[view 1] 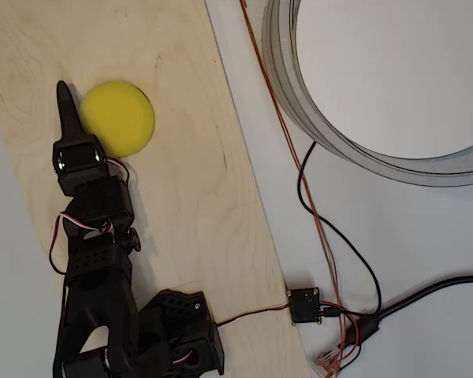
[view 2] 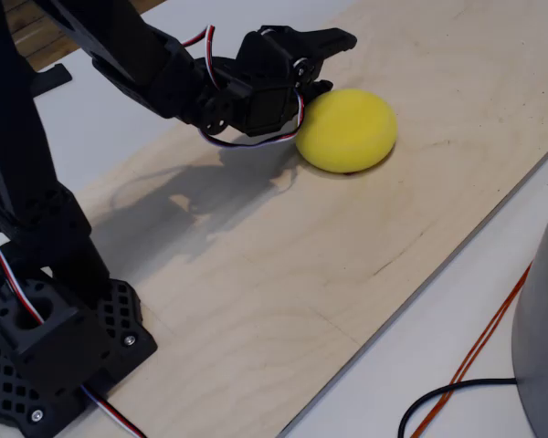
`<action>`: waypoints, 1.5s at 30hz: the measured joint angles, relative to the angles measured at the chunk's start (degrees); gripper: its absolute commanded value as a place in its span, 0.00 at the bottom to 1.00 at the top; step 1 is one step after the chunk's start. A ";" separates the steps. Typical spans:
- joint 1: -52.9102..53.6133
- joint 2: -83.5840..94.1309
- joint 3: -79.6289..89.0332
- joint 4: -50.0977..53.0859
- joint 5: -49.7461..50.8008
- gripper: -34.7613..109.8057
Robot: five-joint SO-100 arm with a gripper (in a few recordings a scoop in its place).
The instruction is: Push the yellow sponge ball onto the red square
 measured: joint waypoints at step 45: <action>-0.53 33.05 -14.15 10.37 -18.28 0.48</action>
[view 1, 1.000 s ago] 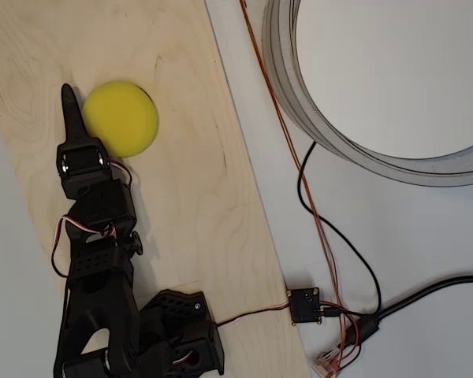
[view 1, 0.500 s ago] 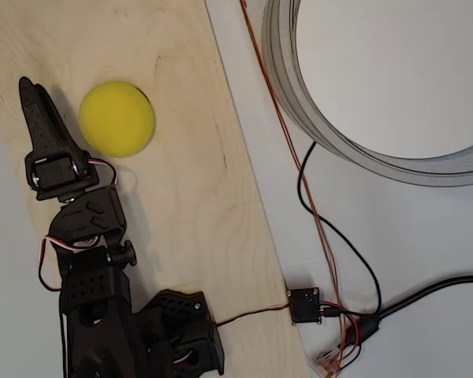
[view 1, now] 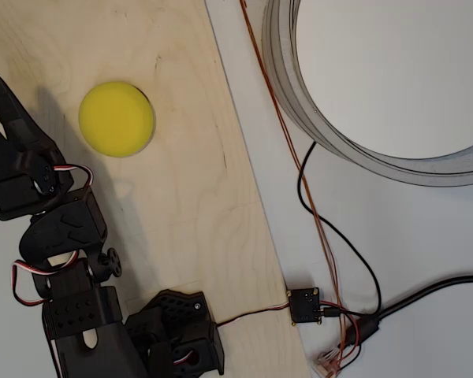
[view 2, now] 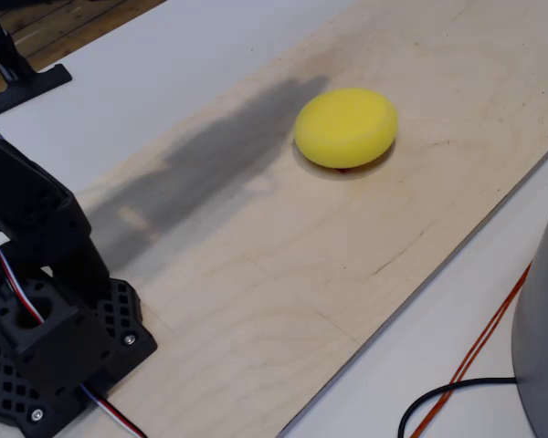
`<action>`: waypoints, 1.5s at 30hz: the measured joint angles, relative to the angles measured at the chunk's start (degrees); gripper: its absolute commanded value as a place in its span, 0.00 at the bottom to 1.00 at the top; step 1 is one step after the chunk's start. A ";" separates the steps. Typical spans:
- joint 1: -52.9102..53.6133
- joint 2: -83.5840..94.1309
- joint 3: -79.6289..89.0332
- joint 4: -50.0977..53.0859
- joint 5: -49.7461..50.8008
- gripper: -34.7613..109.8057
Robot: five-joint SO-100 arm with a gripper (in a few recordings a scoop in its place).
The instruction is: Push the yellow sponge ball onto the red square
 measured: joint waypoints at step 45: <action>2.81 -2.99 -7.38 9.23 1.23 0.52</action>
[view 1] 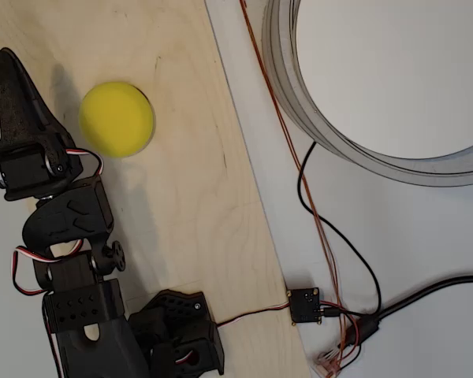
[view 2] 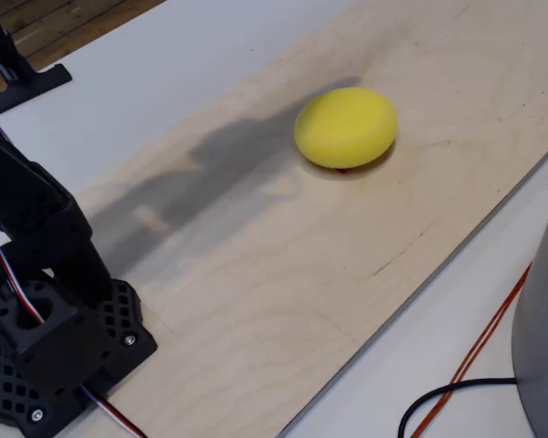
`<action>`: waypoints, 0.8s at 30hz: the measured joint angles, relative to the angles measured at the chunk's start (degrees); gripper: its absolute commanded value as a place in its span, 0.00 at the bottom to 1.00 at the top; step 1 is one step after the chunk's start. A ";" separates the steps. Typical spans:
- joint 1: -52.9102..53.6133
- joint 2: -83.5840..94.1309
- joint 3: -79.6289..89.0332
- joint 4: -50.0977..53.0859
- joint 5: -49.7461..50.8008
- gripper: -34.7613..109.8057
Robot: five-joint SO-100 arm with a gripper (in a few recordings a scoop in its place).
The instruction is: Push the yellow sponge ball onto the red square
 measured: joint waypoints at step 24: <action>-1.23 -1.93 -1.85 0.44 0.00 0.24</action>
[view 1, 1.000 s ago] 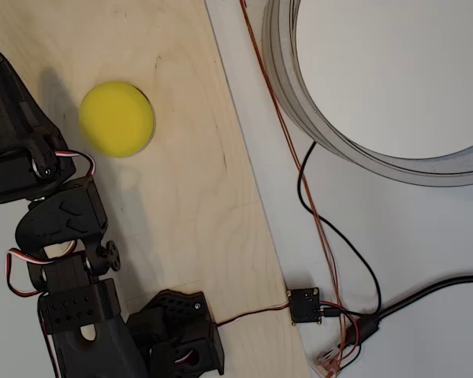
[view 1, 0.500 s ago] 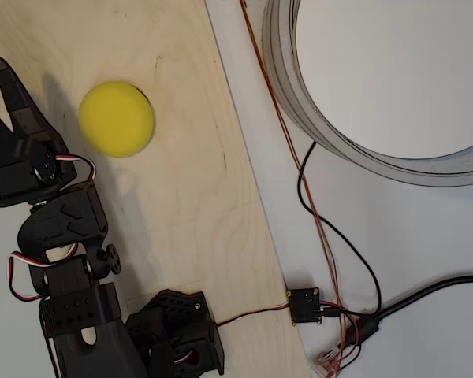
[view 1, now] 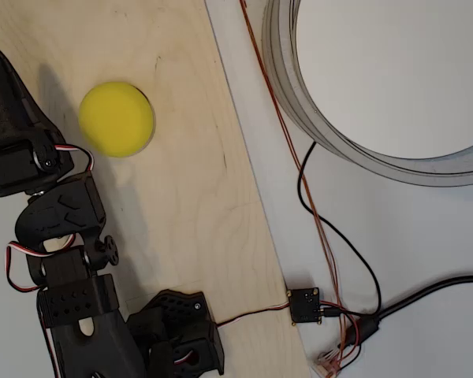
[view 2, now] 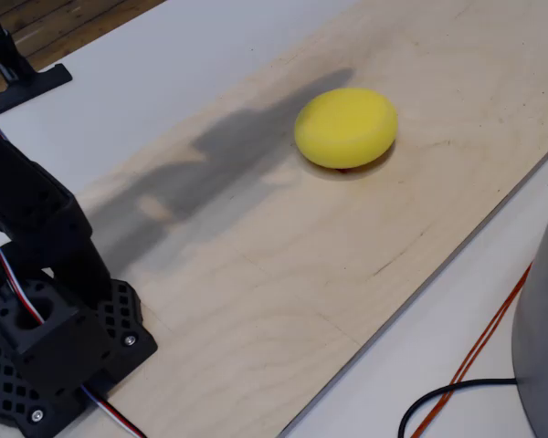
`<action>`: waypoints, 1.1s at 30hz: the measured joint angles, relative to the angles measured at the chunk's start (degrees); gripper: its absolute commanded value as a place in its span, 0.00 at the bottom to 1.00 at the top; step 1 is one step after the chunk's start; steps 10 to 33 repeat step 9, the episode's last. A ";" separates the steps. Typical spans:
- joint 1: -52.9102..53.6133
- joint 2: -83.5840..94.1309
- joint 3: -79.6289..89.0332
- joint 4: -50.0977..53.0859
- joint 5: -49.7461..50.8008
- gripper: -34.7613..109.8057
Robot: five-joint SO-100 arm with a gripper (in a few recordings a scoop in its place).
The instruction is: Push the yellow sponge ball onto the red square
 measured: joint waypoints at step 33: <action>-0.18 0.09 0.62 0.09 0.97 0.24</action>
